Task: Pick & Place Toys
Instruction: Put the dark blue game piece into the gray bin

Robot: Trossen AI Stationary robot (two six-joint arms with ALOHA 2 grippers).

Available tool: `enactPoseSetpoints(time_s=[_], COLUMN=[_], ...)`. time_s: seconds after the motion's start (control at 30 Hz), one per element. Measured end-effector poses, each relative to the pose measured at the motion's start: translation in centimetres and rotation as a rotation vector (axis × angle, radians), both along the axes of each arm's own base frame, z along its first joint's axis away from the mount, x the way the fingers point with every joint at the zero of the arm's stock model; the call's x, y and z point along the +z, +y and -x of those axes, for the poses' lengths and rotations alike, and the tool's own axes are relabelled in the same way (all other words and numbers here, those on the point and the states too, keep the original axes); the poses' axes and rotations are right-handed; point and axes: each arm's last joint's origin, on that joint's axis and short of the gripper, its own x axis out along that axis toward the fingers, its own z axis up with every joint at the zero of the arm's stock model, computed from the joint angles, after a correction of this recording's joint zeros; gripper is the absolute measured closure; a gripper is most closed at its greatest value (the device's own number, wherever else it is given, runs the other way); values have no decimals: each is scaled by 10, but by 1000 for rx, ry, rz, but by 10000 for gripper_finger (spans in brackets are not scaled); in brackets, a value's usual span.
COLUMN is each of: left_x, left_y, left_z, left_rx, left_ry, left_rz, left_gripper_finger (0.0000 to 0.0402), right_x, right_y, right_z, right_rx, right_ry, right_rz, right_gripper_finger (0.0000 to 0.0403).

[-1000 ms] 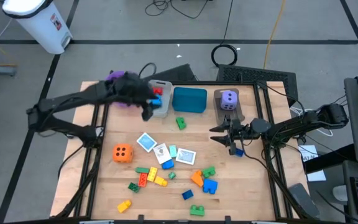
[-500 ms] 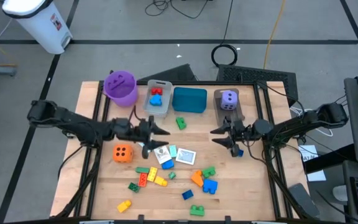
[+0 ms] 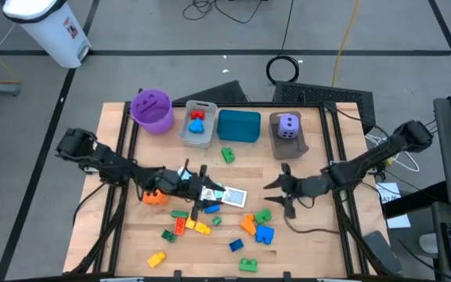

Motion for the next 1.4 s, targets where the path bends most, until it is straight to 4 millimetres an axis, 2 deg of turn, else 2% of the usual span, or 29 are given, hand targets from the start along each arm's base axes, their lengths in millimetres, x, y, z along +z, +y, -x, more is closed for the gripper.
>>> enactPoseSetpoints(time_s=[0.17, 0.4, 0.5, 0.67, 1.0, 1.2, 1.4], left_x=[-1, -1, -1, -2, -4, -4, -4], left_y=[3, 13, 19, 29, 54, 62, 70], left_z=[-2, -5, -6, -8, -11, -12, -13], left_rx=[8, 39, 58, 89, 120, 107, 134], left_ry=[-2, -11, -12, -2, 25, 29, 31], left_rz=[-37, -96, -115, -135, -125, -129, -128], left_gripper_finger=[183, 183, 183, 183, 183, 183, 183], right_x=[9, -8, -10, -12, -16, -39, -65], right_y=[0, -11, -17, -26, -46, -50, -52], right_z=[15, 35, 38, 37, 35, 35, 41], right_rx=[-149, -198, -288, -318, -345, -298, -277], right_ry=[285, 546, 588, 661, 748, 705, 722], right_rz=[-61, 0, -45, -151, -224, -210, -290], right_gripper_finger=[236, 236, 236, 225, 142, 109, 104])
